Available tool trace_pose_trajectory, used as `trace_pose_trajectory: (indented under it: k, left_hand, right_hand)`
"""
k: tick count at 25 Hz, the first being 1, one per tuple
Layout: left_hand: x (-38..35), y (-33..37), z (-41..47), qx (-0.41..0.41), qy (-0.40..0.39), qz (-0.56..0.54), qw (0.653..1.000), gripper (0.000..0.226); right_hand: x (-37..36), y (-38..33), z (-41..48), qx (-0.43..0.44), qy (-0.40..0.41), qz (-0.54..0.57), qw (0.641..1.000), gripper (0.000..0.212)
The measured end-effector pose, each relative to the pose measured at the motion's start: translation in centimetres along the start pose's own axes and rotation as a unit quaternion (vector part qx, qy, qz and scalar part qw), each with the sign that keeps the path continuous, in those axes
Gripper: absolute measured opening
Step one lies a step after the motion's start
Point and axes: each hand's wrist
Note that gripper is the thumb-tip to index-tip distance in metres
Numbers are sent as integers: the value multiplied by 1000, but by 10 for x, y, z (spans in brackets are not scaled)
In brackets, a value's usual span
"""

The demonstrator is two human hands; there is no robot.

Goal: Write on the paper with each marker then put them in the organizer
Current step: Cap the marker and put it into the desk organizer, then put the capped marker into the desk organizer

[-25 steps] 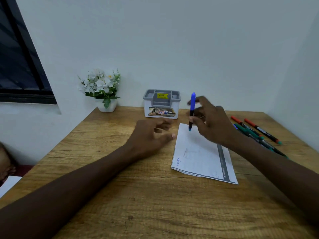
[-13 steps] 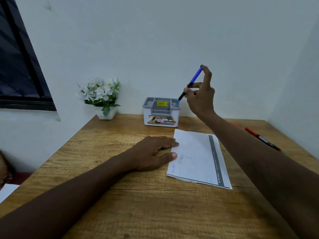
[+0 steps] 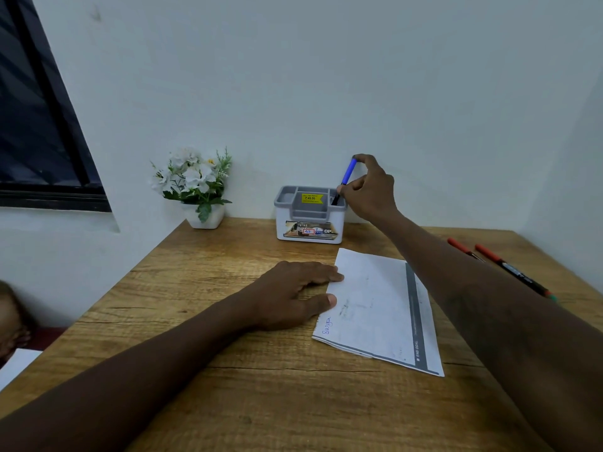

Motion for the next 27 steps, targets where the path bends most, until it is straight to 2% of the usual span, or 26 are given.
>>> trace_pose_trajectory:
  k: [4, 10, 15, 19, 23, 25, 27]
  left_hand:
    - [0, 0, -1, -4, 2, 8, 1000, 49]
    - [0, -2, -1, -9, 4, 7, 1000, 48]
    - [-3, 3, 0, -11, 12, 25, 1000, 47]
    - [-3, 13, -6, -40, 23, 12, 999, 55]
    - [-8, 20, -6, -56, 32, 4, 998, 53]
    - [-10, 19, -5, -59, 32, -3, 998, 49]
    - [-10, 18, -4, -59, 30, -2, 998, 47]
  right_hand:
    - [0, 0, -2, -25, -6, 8, 1000, 64]
    - [27, 6, -29, -52, -33, 41, 997, 43]
    - [70, 15, -85, -9, -50, -66, 997, 10]
    - [115, 30, -105, -42, -100, -129, 986, 8]
    - [157, 45, -106, -109, -97, -213, 966, 4]
    - [167, 53, -107, -136, -101, -267, 949, 22]
    - [171, 57, -110, -149, -142, -313, 927, 36]
Point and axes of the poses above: each hand's wrist, its own z-axis towards the middle knuckle, its own x-axis out of the back of the hand, y = z × x, and after that the axes turned 8 degrees about -z, right-handed
